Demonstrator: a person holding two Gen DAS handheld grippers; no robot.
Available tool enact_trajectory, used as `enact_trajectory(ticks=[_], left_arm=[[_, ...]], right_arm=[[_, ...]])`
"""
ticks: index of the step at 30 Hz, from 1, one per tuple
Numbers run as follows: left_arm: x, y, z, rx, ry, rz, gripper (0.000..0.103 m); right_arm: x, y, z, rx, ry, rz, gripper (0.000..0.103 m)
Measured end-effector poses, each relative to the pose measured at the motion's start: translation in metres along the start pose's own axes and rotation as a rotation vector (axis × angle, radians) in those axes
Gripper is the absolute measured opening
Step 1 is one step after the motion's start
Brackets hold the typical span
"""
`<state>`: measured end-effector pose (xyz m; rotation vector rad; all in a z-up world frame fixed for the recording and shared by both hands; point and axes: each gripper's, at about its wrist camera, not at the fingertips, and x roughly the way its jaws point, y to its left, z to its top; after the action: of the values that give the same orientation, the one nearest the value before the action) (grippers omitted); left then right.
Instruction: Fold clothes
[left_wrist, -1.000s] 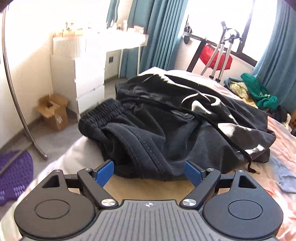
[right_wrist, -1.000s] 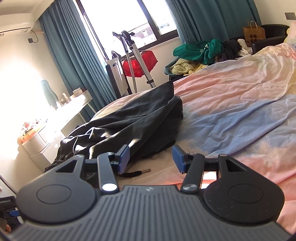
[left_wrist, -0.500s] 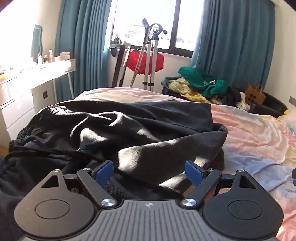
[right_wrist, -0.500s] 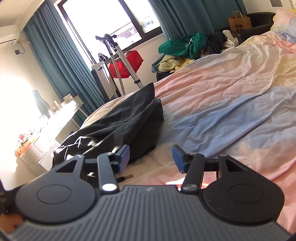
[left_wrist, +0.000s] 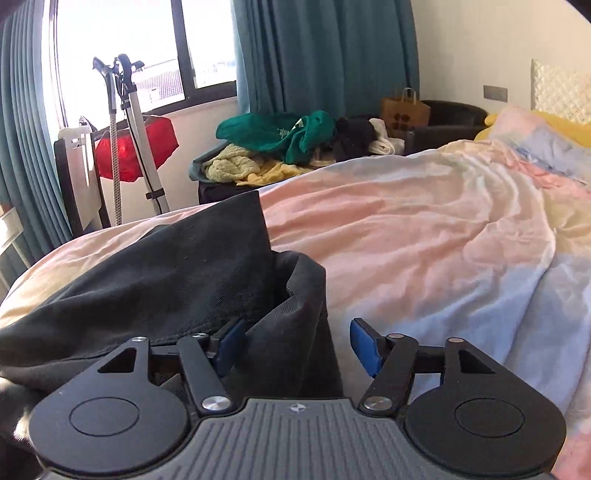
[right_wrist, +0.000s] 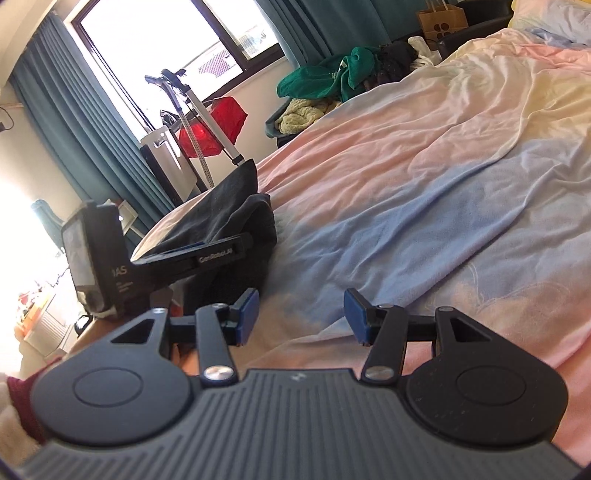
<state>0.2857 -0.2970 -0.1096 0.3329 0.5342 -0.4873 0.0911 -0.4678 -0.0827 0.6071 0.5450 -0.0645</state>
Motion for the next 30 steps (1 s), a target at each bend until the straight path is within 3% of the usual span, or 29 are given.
enact_trajectory(ticks=[2,3,5,9,17,22,25,27,30], left_arm=[[0.010,-0.006,0.003,-0.003,0.006,0.013,0.013],[0.014,-0.007,0.004,-0.010,0.016,0.019,0.009],[0.008,-0.008,0.005,-0.036,0.005,0.013,0.005],[-0.040,-0.013,0.009,0.005,-0.049,-0.021,0.004],[-0.180,0.005,-0.003,-0.004,-0.124,-0.086,0.004],[-0.256,0.017,-0.066,-0.024,-0.072,-0.083,0.004],[-0.276,0.023,-0.105,-0.052,-0.037,-0.062,0.004],[-0.284,0.035,-0.133,-0.128,-0.015,-0.051,0.004],[-0.288,0.041,-0.154,-0.190,-0.037,-0.030,0.004]], right_arm=[[0.004,-0.004,0.000,0.003,-0.005,-0.015,0.055],[0.006,-0.006,0.000,0.003,-0.011,-0.023,0.055],[0.006,-0.009,0.000,0.006,-0.021,-0.042,0.055],[0.002,-0.018,0.004,0.042,-0.052,-0.055,0.055],[-0.019,-0.015,0.009,0.056,-0.104,-0.021,0.055],[-0.035,-0.012,0.011,0.083,-0.111,0.033,0.055],[-0.036,-0.007,0.007,0.094,-0.072,0.072,0.055],[-0.034,-0.004,0.002,0.118,-0.030,0.107,0.055],[-0.028,0.001,-0.007,0.149,0.024,0.146,0.054]])
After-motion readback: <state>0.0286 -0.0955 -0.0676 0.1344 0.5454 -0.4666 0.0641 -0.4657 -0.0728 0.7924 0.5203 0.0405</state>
